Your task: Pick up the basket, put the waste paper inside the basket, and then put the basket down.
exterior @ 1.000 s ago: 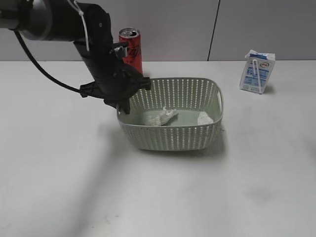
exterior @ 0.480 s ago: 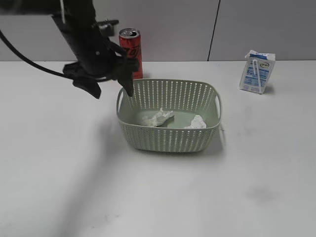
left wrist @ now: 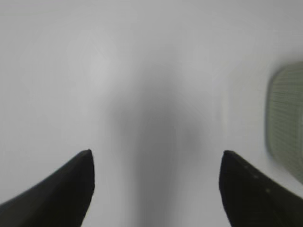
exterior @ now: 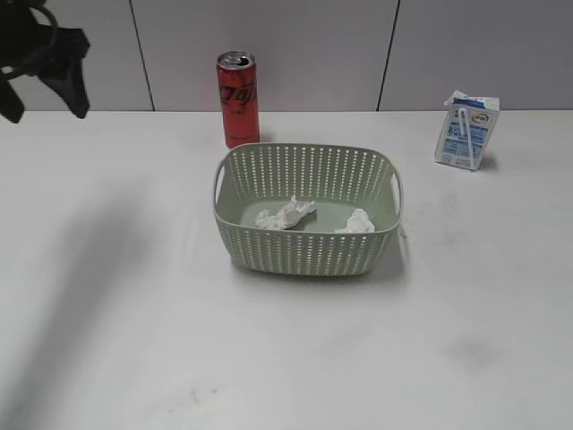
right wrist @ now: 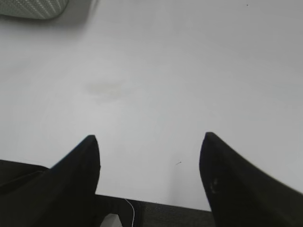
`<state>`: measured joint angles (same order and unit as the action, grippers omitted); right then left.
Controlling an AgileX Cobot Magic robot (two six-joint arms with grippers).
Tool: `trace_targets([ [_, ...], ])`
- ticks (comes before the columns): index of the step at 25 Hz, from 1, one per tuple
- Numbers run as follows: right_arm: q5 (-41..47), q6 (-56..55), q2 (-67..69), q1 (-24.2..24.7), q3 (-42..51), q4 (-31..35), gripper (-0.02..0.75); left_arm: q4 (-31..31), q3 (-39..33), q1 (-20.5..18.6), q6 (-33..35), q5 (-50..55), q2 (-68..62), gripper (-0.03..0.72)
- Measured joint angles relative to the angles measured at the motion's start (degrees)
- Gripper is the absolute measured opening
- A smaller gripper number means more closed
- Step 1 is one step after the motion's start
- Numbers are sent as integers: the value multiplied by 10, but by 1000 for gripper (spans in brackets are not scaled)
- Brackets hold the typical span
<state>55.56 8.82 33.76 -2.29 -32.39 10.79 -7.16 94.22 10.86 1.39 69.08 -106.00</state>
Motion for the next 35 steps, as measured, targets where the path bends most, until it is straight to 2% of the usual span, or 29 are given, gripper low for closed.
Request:
trace_targets([
  [4,-11,0,-69,0,21,-3,498,9,-12,-48,22,4,12,582],
  [7,-3,-10,-108,0,21,-3,498,10,-57,-61,24,4,51,571],
  [11,40,-24,-146,0,36,-2,492,8,-176,-61,25,1,140,568],
  [18,45,-31,-195,0,37,-2,488,9,-423,-61,26,-64,390,563],
  [21,46,-31,-196,0,37,-5,488,8,-496,-61,26,-72,495,562],
  [24,46,-31,-196,0,37,-38,486,8,-553,-61,26,-73,596,562],
  [28,46,-35,-196,0,37,-53,486,8,-609,-61,26,-72,723,561],
  [35,46,-36,-217,0,37,-45,486,12,-647,-61,26,-65,910,561],
])
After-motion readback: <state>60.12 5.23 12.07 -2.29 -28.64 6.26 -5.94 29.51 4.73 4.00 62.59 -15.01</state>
